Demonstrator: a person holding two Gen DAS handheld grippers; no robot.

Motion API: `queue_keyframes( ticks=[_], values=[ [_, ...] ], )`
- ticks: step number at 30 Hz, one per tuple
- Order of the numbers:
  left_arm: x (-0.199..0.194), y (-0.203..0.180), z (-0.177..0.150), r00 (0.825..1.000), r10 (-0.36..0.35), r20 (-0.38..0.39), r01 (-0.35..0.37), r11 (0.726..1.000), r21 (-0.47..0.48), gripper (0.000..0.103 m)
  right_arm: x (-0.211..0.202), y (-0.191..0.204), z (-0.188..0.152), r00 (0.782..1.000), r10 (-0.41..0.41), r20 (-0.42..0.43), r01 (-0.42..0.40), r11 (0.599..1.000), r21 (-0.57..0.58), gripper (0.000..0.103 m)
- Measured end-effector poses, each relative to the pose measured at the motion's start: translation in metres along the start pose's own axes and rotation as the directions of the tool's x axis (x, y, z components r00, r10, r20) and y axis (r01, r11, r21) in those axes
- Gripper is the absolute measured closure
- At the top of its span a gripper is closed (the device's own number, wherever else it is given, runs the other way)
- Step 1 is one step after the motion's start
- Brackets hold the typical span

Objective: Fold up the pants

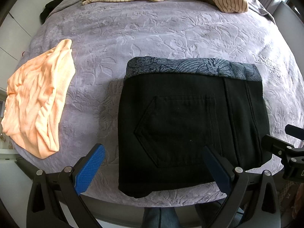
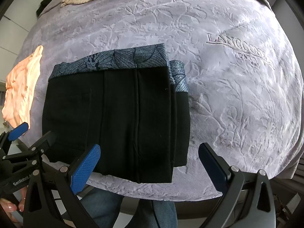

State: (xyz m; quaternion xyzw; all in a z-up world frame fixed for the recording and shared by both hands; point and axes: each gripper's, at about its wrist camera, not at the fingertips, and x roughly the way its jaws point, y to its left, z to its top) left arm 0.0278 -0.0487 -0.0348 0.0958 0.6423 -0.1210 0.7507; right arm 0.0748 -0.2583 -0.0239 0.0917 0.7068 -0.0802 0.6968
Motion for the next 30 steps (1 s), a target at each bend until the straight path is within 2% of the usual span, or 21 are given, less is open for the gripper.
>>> queue_keyframes(
  ticks=[19,30],
  values=[
    [-0.009,0.01,0.0,1.0,-0.015,0.028,0.013,0.999,0.053,0.0,-0.008,0.008,-0.005,1.0,-0.018,0.025,0.017,1.0,0.025,0.0],
    [-0.014,0.024,-0.007,0.998,-0.038,0.054,0.032,0.995,0.099,0.0,-0.018,0.021,-0.018,0.996,-0.055,0.066,0.05,0.995,0.084,0.0]
  ],
)
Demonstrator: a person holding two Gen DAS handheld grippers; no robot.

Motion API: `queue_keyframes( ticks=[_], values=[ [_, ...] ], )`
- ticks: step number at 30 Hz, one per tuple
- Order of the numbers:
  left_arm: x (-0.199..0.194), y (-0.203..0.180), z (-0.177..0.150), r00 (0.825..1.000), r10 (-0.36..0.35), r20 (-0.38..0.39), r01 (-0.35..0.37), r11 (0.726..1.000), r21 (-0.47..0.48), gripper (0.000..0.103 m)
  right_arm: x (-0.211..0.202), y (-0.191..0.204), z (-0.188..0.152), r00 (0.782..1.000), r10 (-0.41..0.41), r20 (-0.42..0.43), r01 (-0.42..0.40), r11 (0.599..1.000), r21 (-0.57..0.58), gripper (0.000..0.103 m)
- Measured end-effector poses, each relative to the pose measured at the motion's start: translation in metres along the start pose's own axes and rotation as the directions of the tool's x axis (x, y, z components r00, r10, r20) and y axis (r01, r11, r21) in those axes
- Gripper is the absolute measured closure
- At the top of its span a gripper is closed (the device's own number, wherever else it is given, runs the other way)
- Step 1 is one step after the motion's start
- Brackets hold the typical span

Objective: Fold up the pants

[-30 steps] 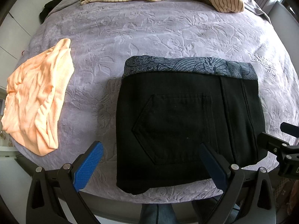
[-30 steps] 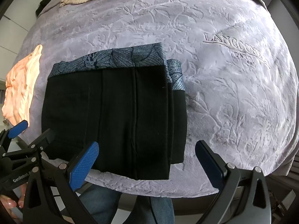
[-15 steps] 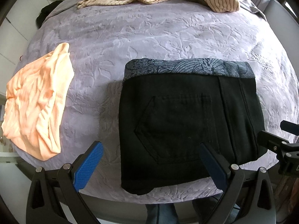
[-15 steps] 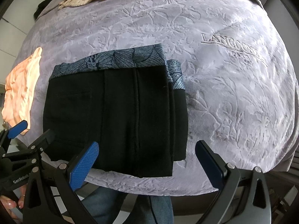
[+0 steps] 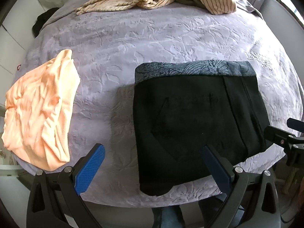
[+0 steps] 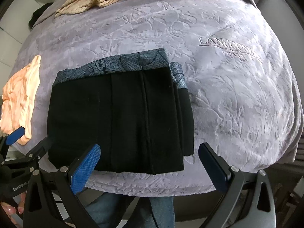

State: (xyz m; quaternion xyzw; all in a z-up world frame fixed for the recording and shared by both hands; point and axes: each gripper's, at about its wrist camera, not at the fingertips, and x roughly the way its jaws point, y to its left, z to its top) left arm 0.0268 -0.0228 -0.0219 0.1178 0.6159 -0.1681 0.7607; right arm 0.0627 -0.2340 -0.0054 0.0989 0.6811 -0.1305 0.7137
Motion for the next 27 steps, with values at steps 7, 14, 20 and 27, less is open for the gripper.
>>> queue_keyframes(
  ticks=[7,14,20,27],
  values=[
    [-0.002,0.005,-0.007,1.0,-0.01,-0.002,0.01,1.0,-0.001,0.0,-0.003,0.003,-0.009,1.0,-0.007,0.004,0.007,1.0,0.026,0.0],
    [-0.002,0.006,-0.007,1.0,0.005,-0.006,-0.005,1.0,-0.023,0.0,0.0,0.005,-0.006,1.0,0.007,0.011,-0.007,1.0,0.008,0.0],
    [-0.002,-0.001,-0.005,0.999,0.042,-0.011,-0.043,0.998,-0.053,0.0,0.006,0.0,0.002,1.0,0.017,0.012,-0.017,1.0,-0.019,0.0],
    [-0.003,-0.015,0.001,0.997,0.071,-0.023,-0.073,0.99,-0.118,0.0,0.012,-0.012,0.009,0.998,0.054,-0.022,-0.056,0.995,-0.083,0.0]
  ],
)
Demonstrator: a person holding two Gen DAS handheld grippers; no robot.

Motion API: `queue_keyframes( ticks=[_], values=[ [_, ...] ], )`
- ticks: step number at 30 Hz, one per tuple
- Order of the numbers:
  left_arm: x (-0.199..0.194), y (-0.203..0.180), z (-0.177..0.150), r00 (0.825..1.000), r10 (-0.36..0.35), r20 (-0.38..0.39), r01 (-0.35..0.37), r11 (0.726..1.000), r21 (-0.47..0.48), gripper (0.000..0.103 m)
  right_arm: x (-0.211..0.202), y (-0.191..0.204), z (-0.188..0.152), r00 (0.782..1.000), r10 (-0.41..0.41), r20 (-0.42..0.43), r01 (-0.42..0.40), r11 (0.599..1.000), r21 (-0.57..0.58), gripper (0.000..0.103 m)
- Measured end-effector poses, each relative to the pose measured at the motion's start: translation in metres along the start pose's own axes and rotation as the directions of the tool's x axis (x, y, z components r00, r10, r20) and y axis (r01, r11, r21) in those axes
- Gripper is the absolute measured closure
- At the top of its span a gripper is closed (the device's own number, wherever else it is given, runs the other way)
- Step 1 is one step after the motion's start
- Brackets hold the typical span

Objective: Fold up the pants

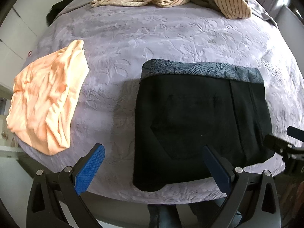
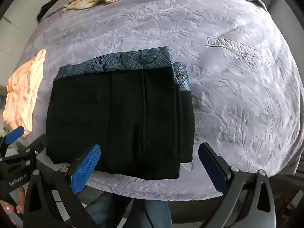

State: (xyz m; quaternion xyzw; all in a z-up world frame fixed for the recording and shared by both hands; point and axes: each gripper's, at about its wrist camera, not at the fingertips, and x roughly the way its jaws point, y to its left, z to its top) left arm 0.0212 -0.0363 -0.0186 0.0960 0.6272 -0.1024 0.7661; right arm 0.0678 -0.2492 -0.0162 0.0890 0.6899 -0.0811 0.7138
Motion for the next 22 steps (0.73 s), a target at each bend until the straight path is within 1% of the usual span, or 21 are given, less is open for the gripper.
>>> queue_keyframes(
  ticks=[3,9,13,17,20,22],
  values=[
    [-0.001,-0.006,0.0,1.0,0.013,0.002,-0.013,1.0,-0.017,0.0,0.0,-0.006,0.003,1.0,0.008,-0.009,-0.008,1.0,-0.027,0.0],
    [-0.002,-0.013,-0.001,0.999,0.047,-0.019,-0.048,0.997,-0.055,0.0,-0.002,-0.015,0.007,1.0,0.017,-0.019,-0.019,0.998,-0.064,0.0],
    [-0.002,-0.016,0.0,0.998,0.052,-0.029,-0.053,0.996,-0.067,0.0,-0.004,-0.018,0.009,1.0,0.023,-0.02,-0.025,0.997,-0.076,0.0],
    [-0.002,-0.017,0.001,0.999,0.037,-0.033,-0.039,0.996,-0.076,0.0,-0.004,-0.02,0.009,0.999,0.025,-0.023,-0.027,0.996,-0.081,0.0],
    [-0.004,-0.018,0.003,1.0,-0.011,-0.022,0.009,0.997,-0.07,0.0,-0.005,-0.021,0.009,0.999,0.027,-0.026,-0.028,0.997,-0.078,0.0],
    [-0.007,-0.02,0.005,1.0,-0.003,-0.014,0.003,0.998,-0.057,0.0,-0.005,-0.022,0.008,0.999,0.027,-0.027,-0.028,0.997,-0.073,0.0]
  ],
)
